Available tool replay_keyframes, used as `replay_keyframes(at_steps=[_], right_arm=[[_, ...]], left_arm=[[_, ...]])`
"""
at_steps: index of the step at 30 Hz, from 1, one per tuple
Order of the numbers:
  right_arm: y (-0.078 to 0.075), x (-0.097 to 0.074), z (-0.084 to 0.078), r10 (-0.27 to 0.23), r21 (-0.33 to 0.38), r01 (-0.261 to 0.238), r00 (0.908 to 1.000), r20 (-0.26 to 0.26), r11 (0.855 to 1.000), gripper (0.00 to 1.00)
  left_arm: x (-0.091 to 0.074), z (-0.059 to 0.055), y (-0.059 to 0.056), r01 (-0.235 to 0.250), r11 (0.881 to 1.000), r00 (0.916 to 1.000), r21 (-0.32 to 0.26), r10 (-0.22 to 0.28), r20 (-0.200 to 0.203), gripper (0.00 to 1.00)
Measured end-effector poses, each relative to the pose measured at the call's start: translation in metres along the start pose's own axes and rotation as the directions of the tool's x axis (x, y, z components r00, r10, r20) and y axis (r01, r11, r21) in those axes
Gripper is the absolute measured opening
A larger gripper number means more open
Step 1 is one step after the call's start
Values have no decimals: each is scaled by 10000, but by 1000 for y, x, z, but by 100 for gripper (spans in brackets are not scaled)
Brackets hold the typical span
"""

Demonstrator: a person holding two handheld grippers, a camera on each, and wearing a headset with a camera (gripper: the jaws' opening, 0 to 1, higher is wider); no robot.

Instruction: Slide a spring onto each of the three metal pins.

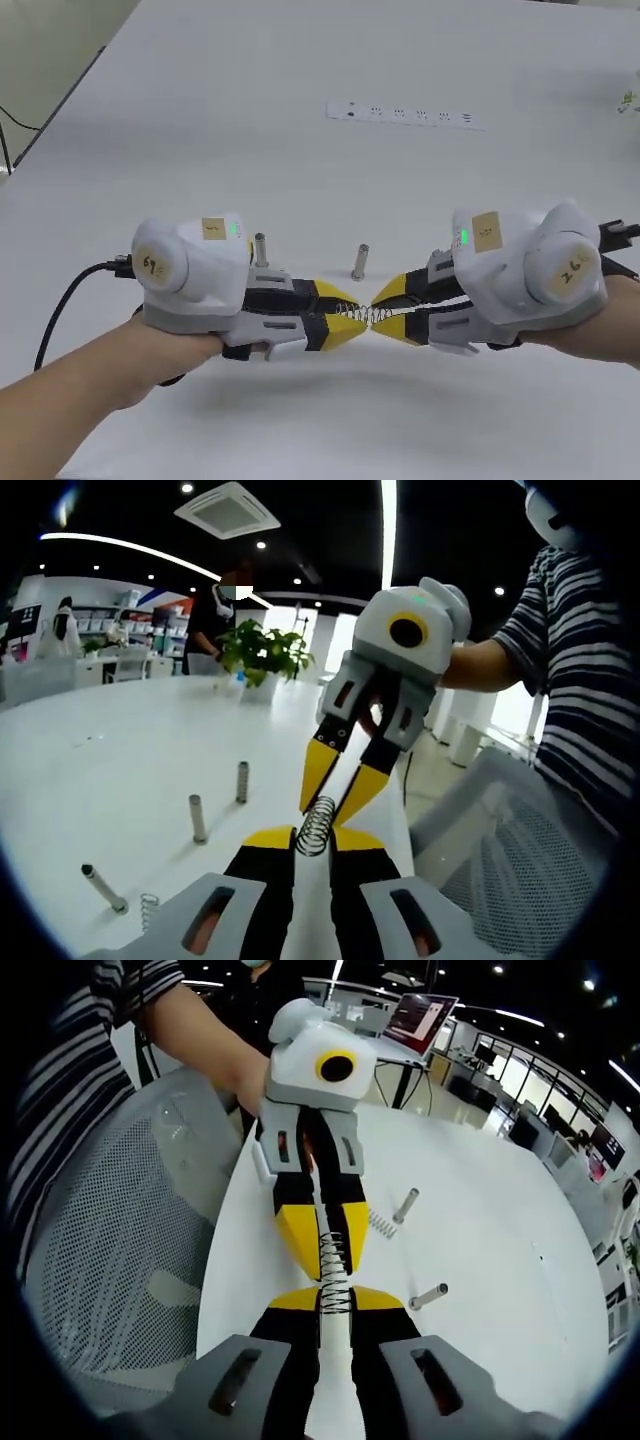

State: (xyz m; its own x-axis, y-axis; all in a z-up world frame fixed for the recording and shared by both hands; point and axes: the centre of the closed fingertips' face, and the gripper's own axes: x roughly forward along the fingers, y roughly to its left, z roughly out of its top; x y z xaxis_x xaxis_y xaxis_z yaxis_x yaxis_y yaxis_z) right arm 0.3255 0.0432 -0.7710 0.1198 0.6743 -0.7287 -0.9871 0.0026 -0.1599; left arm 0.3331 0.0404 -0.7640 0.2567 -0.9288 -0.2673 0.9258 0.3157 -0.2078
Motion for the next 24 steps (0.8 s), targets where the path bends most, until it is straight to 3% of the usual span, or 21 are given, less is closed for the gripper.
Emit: replay_keyframes(at_steps=[24], right_arm=[[5, 2, -1, 118, 40, -120, 9995, 299, 9999, 8]], left_arm=[[-2, 1, -10, 371, 9992, 9993, -114, -372, -85, 3]])
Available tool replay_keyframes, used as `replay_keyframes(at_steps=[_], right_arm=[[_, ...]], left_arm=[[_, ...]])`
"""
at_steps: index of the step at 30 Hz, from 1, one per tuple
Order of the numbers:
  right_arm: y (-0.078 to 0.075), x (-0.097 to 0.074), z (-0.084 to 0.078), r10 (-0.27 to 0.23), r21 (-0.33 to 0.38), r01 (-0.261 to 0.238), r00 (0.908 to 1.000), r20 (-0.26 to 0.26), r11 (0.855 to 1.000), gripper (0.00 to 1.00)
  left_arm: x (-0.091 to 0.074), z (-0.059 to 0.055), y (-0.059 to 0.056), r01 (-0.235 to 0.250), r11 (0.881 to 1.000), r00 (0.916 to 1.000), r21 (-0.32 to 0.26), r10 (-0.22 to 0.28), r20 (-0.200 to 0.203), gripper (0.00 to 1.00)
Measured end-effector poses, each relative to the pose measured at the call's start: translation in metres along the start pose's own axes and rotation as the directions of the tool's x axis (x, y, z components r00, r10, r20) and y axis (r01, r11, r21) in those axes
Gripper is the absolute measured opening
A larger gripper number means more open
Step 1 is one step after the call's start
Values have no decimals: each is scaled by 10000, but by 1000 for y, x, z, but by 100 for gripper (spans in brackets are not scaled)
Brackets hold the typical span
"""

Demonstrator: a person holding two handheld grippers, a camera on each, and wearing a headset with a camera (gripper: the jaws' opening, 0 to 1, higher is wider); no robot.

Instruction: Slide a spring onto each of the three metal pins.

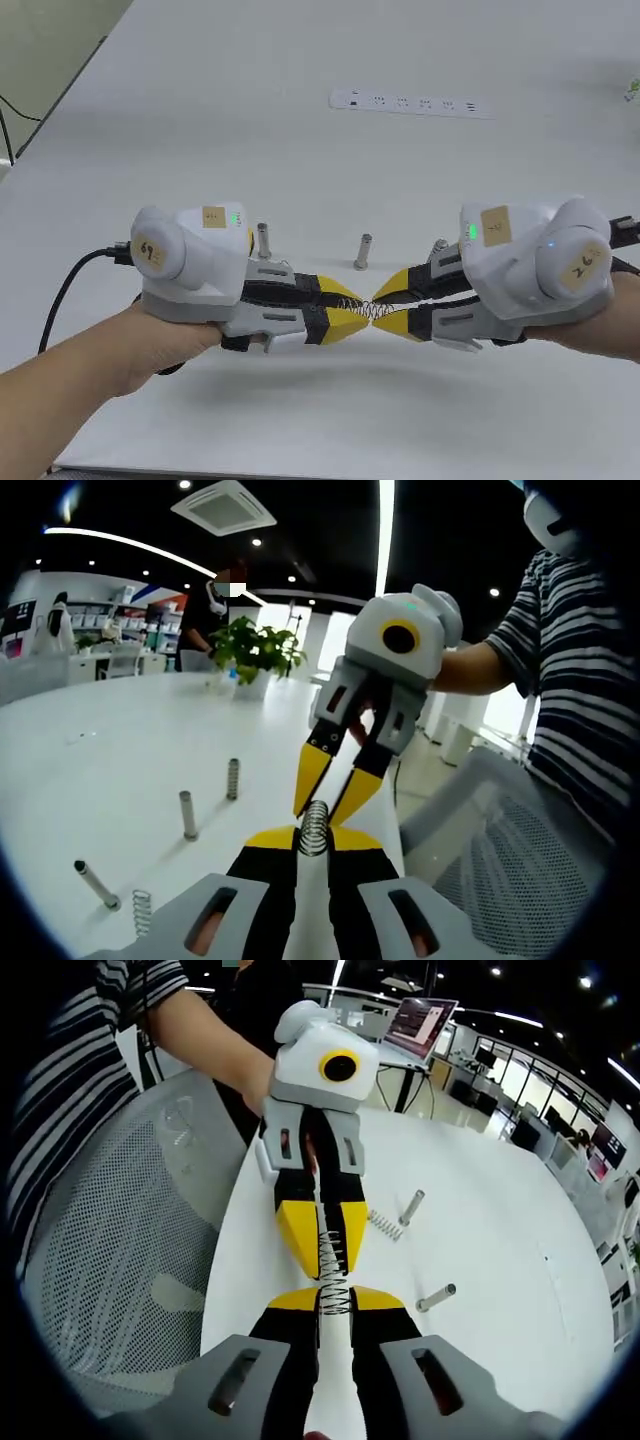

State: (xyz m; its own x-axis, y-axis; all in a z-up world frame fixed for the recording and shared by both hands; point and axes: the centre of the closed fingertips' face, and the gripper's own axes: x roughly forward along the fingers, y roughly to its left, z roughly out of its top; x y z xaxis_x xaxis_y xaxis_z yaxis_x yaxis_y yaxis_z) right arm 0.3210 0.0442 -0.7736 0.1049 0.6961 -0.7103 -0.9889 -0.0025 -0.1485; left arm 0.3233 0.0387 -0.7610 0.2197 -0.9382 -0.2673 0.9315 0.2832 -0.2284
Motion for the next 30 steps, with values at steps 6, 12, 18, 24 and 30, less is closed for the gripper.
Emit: replay_keyframes(at_steps=[6, 12, 18, 24, 30], right_arm=[[-1, 1, -7, 6, 221, -6, 10000, -14, 9998, 11], [-1, 0, -7, -71, 243, 67, 9998, 177, 9997, 12], [1, 0, -4, 19, 217, -27, 9993, 375, 9998, 9], [3, -1, -5, 27, 315, -44, 9986, 535, 9995, 8], [4, -5, -2, 114, -20, -113, 9988, 478, 9999, 7]], left_arm=[[-4, 2, 1, -42, 10000, 10000, -70, 43, 61, 3], [-7, 1, 2, 19, 10000, 10000, -91, -19, 28, 3], [-6, 0, 1, 61, 9999, 10000, -104, -61, 26, 3], [-7, 0, 0, 93, 9999, 10000, -99, -93, -9, 3], [-6, -2, -2, 192, 9997, 9998, -125, -193, -92, 3]])
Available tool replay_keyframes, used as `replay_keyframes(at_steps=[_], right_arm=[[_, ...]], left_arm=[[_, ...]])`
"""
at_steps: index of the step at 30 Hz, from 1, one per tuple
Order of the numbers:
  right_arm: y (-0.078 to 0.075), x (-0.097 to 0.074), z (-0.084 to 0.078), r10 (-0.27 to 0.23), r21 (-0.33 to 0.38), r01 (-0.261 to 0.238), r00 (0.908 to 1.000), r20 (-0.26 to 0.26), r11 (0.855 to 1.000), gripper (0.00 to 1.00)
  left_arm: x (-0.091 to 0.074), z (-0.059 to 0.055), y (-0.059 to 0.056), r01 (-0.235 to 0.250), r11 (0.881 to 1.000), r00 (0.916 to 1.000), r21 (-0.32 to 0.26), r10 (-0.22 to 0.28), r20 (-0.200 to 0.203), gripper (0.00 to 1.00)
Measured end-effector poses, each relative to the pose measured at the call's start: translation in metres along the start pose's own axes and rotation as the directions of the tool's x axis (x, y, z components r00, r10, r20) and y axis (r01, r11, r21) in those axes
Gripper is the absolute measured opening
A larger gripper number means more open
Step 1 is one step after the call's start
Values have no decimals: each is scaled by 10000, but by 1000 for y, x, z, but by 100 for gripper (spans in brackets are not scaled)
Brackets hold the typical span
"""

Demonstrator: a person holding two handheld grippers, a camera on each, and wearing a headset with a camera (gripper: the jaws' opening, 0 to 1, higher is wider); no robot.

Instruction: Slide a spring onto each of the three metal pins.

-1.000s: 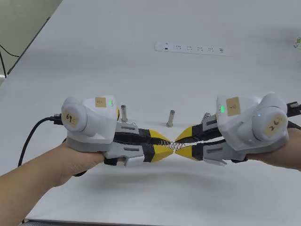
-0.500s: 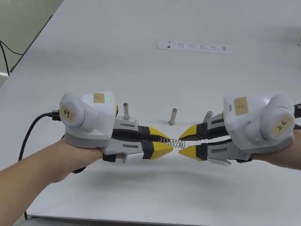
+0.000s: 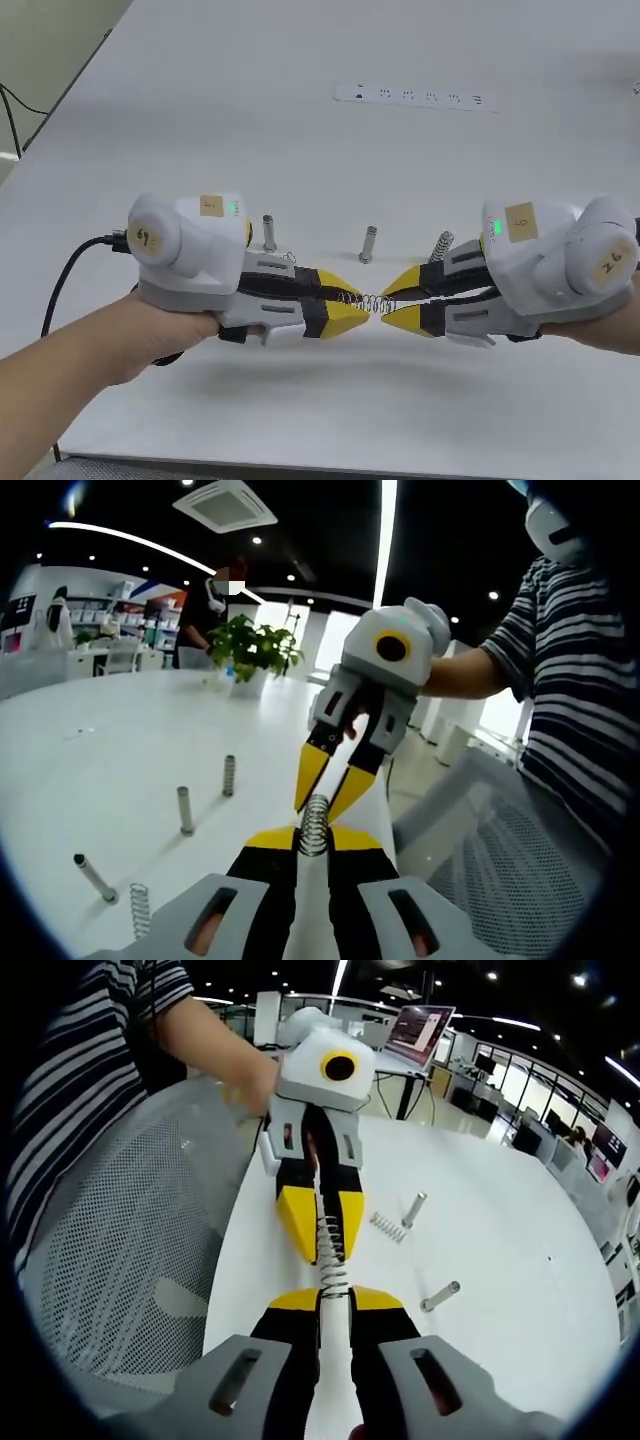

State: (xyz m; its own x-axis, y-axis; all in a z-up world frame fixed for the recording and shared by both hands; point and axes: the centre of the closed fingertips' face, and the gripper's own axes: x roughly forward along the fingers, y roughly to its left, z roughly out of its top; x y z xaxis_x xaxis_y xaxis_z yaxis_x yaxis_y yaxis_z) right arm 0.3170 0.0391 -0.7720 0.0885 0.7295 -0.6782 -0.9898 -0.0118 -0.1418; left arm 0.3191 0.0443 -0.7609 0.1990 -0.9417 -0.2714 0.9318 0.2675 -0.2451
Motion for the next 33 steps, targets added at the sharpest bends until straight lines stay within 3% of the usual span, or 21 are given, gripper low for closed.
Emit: replay_keyframes(at_steps=[7, 13, 16, 21, 24, 26, 30, 33], right_arm=[[-4, -9, 17, -95, -119, 99, 9993, 349, 9999, 7], [-3, -10, 26, 93, -454, -79, 9995, 311, 9989, 7], [-1, -11, 37, 268, -146, -258, 9968, 748, 9996, 5], [0, -8, 39, 248, -90, -242, 9971, 721, 9997, 5], [1, -11, 51, 199, 369, -253, 9901, 1393, 9990, 0], [-3, -11, 50, -27, 225, -2, 9922, 1248, 9997, 0], [-5, -10, 50, -32, 295, -2, 9933, 1154, 9996, 0], [-5, -11, 56, 69, 776, -186, 9889, 1483, 9968, 4]], left_arm=[[-1, -6, 2, -96, 9998, 9995, 167, 101, -291, 3], [-1, -8, 2, -106, 9996, 9990, 258, 117, -429, 3], [-1, -9, 0, -108, 9995, 9988, 293, 122, -476, 3], [-1, -10, 1, -178, 9991, 9980, 395, 202, -599, 3], [0, -8, 0, -123, 9993, 9986, 358, 141, -503, 3], [1, -6, 0, -160, 9990, 9986, 417, 180, -489, 3], [2, -3, -1, -114, 9991, 9992, 406, 130, -379, 2], [3, -3, -2, -77, 9989, 9991, 458, 96, -410, 2]])
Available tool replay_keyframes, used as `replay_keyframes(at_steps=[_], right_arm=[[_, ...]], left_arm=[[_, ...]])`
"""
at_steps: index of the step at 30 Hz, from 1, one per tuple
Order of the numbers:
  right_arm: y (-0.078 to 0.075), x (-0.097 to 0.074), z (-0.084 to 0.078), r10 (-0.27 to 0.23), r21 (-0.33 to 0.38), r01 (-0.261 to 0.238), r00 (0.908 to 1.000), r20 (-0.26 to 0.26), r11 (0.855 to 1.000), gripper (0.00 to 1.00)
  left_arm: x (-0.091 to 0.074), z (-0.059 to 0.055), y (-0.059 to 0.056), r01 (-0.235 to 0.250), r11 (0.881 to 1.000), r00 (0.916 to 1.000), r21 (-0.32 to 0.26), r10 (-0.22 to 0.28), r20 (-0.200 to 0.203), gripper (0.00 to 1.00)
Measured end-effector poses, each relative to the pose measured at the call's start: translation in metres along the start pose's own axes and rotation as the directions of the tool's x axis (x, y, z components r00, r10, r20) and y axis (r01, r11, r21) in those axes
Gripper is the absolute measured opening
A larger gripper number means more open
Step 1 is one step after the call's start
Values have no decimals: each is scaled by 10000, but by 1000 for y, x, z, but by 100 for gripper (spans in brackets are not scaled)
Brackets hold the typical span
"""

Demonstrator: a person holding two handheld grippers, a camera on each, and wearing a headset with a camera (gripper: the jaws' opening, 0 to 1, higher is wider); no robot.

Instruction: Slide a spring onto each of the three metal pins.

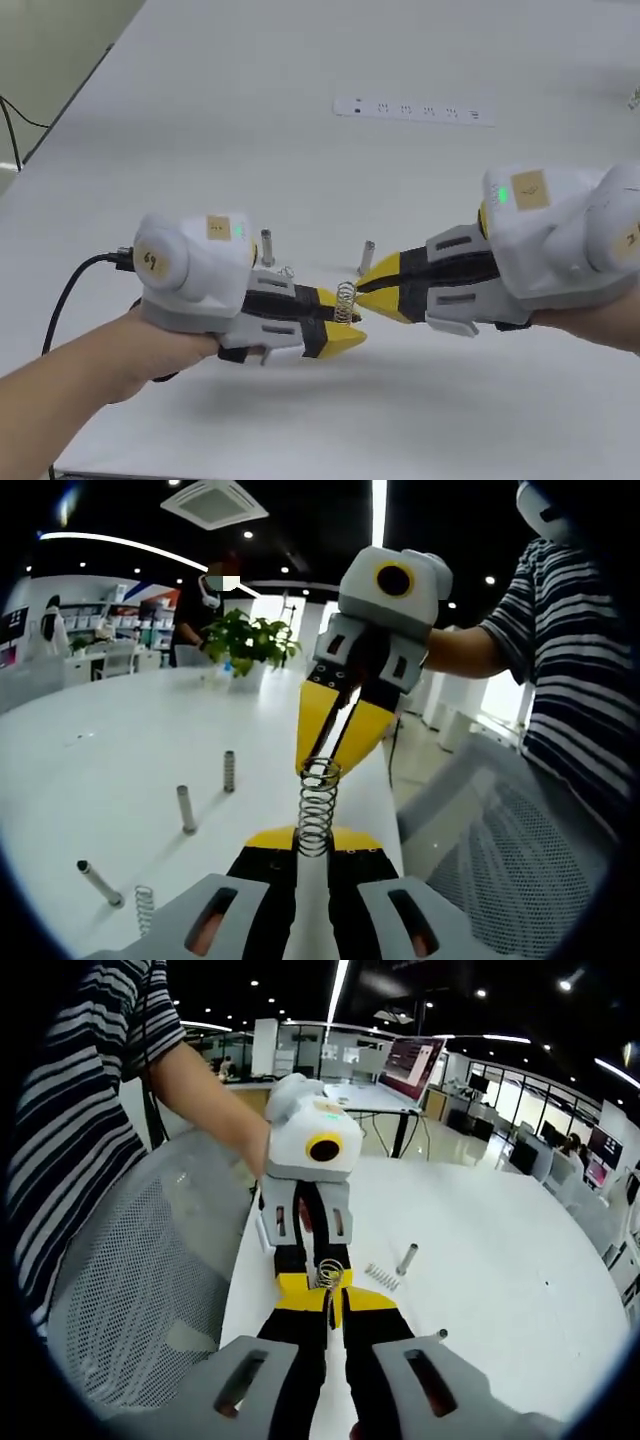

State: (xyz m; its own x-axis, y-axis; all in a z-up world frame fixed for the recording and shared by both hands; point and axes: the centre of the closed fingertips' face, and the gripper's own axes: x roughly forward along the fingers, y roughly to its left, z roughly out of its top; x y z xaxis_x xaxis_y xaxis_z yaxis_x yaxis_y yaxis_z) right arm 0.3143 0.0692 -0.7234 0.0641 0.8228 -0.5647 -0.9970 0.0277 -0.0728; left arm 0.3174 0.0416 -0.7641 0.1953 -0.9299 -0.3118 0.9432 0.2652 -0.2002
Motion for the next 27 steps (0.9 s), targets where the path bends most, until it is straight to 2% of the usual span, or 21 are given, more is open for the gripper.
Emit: replay_keyframes(at_steps=[4, 9, 11, 12, 16, 21, 24, 27], right_arm=[[1, 2, -1, 38, -70, -39, 10000, -48, 10000, 7], [3, 7, 1, 123, 270, -125, 9999, 84, 9996, 14], [5, 10, 2, 184, 293, -188, 9997, 163, 9994, 9], [4, 12, 4, 90, 401, -102, 9995, 300, 9991, 10], [3, 15, 3, -17, 620, 0, 9996, 269, 9981, 11], [4, 16, 6, -70, 699, 30, 9983, 581, 9975, 8], [4, 17, 6, -81, 1058, 9, 9977, 675, 9944, 7], [3, 18, 6, -138, 1080, 66, 9977, 658, 9941, 7]], left_arm=[[-1, -2, 0, -3, 10000, 9999, 31, 4, -109, 2], [-1, -3, 0, 30, 9999, 9998, 162, -27, -194, 2], [-1, -3, -1, 49, 9998, 9998, 194, -46, -172, 2], [-1, -3, -2, 57, 9998, 9998, 196, -54, -182, 2], [0, -5, -3, 107, 9996, 9996, 253, -100, -261, 2], [-2, -4, 0, 10, 9996, 9997, 273, -3, -252, 2], [-3, -5, 0, 7, 9996, 9995, 272, 1, -317, 3], [-3, -5, 0, -72, 9997, 9995, 240, 80, -317, 3]])
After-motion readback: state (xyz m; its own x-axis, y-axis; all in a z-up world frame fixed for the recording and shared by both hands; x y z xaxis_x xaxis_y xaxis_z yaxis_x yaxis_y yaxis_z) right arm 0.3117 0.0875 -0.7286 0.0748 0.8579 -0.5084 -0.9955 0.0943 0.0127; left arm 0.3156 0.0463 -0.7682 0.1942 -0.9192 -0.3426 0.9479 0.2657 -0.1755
